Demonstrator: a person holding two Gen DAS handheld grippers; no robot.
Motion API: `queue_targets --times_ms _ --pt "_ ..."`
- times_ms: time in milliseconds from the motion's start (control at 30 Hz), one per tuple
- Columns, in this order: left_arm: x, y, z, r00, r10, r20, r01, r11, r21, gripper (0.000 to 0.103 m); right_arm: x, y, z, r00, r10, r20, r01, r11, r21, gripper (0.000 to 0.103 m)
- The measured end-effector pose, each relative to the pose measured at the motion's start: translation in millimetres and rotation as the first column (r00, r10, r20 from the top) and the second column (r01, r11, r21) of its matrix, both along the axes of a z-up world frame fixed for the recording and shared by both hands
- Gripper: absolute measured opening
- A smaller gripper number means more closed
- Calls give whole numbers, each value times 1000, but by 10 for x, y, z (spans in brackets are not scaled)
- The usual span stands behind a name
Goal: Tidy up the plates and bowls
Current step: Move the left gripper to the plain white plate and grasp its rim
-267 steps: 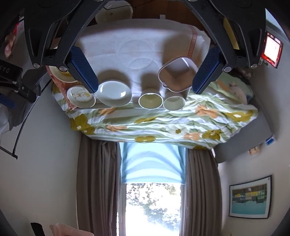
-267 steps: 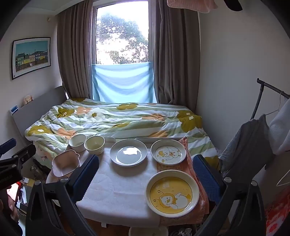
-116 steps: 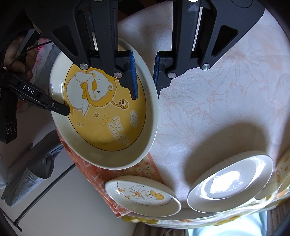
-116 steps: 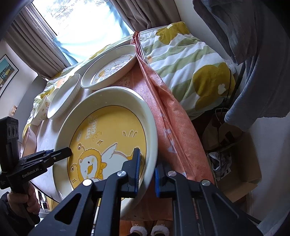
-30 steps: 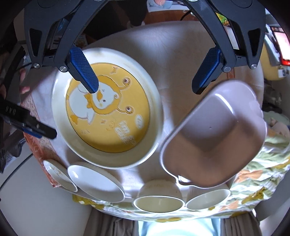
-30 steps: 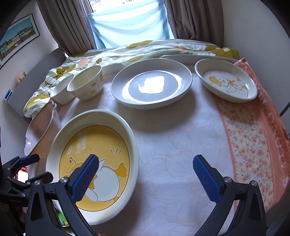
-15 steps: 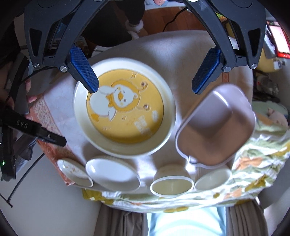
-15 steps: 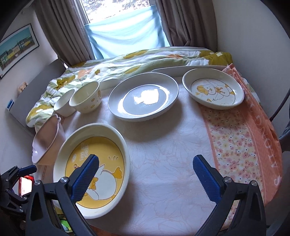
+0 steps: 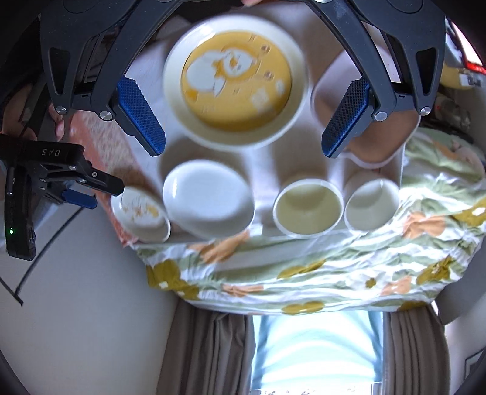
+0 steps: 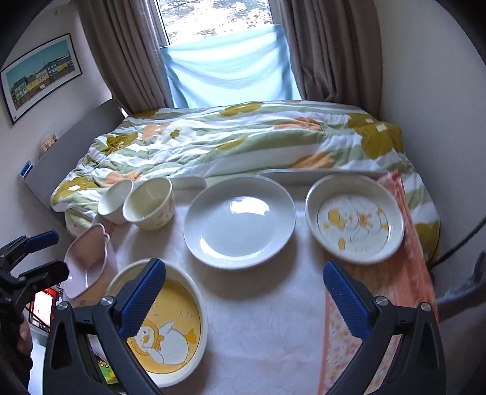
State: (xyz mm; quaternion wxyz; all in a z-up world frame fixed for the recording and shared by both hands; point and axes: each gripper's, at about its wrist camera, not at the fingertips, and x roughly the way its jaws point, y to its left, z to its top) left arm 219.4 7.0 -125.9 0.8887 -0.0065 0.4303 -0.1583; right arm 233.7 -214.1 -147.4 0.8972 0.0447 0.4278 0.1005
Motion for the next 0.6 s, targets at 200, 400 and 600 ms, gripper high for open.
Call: queue_targets --times_ms 200,400,600 --pt "505 -159 -213 992 58 -114 -67 994 -83 102 691 -145 -18 986 146 -82 -151 987 -56 103" --pt "951 -419 -748 966 104 -238 -123 990 -68 86 1439 -319 -502 935 277 -219 -287 958 -12 77" --pt "1290 -606 -1246 930 141 -340 -160 987 -27 66 1805 -310 -977 878 368 -308 -374 927 41 51"
